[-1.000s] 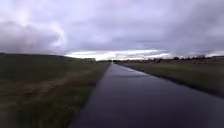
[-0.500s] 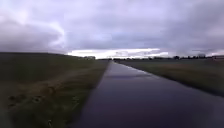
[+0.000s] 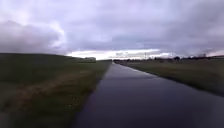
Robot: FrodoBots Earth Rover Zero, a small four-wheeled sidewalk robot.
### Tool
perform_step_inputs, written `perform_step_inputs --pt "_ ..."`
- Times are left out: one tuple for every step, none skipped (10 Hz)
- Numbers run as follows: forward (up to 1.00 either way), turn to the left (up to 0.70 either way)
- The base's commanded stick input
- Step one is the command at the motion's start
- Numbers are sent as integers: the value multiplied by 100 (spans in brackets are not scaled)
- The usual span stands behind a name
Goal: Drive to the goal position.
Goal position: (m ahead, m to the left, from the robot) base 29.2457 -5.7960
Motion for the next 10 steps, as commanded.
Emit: perform_step_inputs --pt "70 0" --pt "70 0" --pt "70 0" --pt "70 0" --pt "70 0" --pt "70 0" --pt "70 0" --pt "70 0" --pt "70 0" --pt "70 0"
